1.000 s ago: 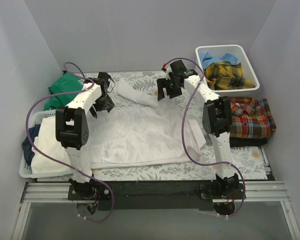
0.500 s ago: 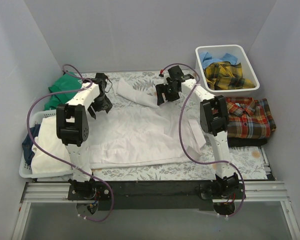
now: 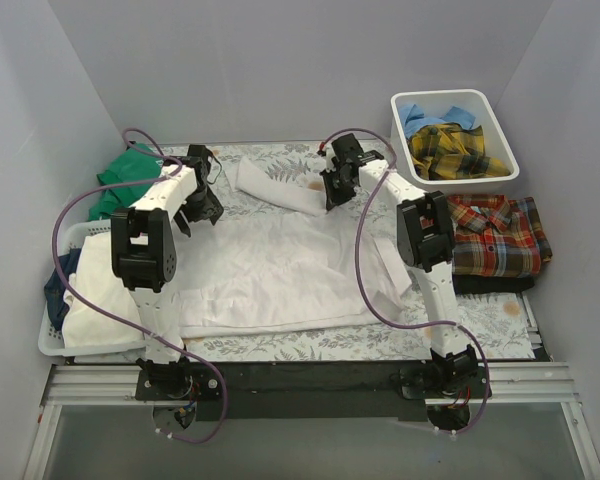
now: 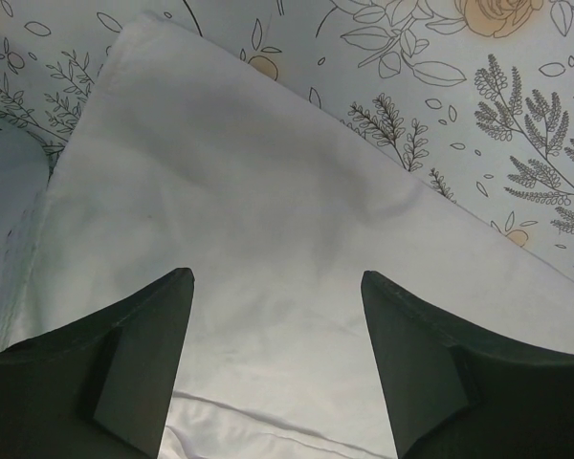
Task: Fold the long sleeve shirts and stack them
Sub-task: Fold the shirt
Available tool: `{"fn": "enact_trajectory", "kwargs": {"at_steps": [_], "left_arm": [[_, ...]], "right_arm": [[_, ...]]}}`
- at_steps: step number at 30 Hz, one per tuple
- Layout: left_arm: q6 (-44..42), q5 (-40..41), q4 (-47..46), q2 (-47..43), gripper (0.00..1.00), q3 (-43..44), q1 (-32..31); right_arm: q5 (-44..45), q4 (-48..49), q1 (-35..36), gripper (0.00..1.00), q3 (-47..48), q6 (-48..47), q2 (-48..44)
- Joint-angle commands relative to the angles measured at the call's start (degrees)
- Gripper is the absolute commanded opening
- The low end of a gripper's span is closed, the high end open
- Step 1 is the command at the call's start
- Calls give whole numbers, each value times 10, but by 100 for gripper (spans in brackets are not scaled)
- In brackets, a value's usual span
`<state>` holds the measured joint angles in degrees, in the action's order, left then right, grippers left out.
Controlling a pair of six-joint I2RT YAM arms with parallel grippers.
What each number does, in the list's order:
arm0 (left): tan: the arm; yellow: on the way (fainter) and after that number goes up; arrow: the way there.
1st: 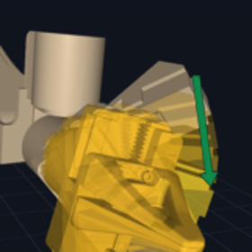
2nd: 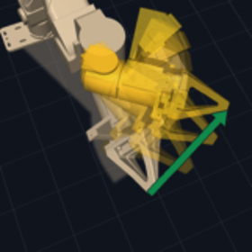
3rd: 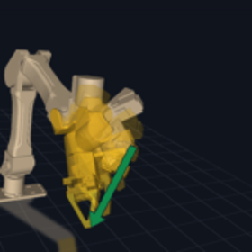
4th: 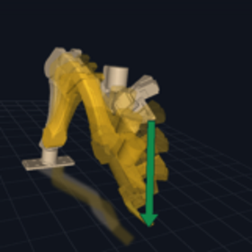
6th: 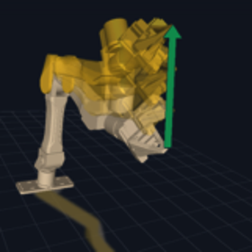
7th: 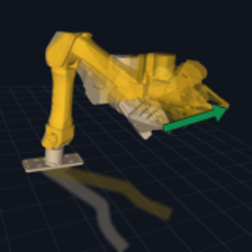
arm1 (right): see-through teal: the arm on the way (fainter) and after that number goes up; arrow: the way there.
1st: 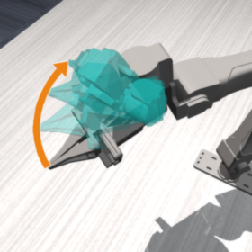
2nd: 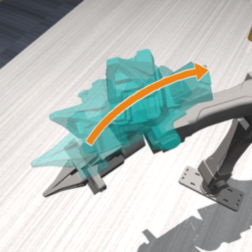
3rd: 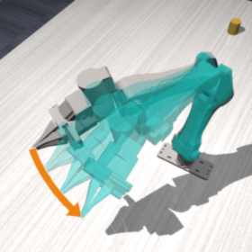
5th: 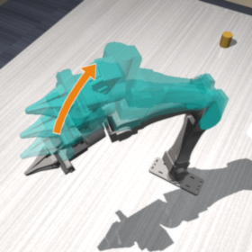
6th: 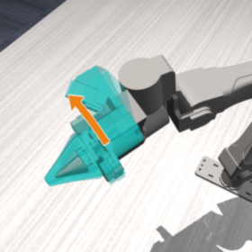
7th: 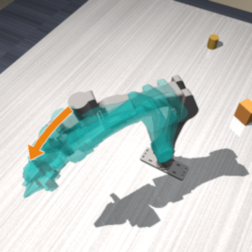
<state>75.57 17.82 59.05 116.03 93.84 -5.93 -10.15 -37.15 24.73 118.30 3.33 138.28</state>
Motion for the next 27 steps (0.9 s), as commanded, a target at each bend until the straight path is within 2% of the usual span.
{"fn": "enact_trajectory", "kwargs": {"at_steps": [1, 6, 14, 19, 27], "left_arm": [[-9, -2, -12, 6, 71, 27, 7], [-12, -3, -17, 19, 71, 45, 8], [-23, 5, -26, 45, 70, 85, 8], [-25, 15, -29, 70, 70, 122, 11], [-13, 27, -5, 163, 70, 232, 15]], "right_arm": [[67, 6, -34, 1, -23, 18, -76], [80, 29, -73, 1, -104, 29, -123], [96, 35, -94, 1, -119, 43, -129], [59, 35, -98, 1, -114, 43, -128], [12, 40, -98, 1, -143, 47, -134]]}}
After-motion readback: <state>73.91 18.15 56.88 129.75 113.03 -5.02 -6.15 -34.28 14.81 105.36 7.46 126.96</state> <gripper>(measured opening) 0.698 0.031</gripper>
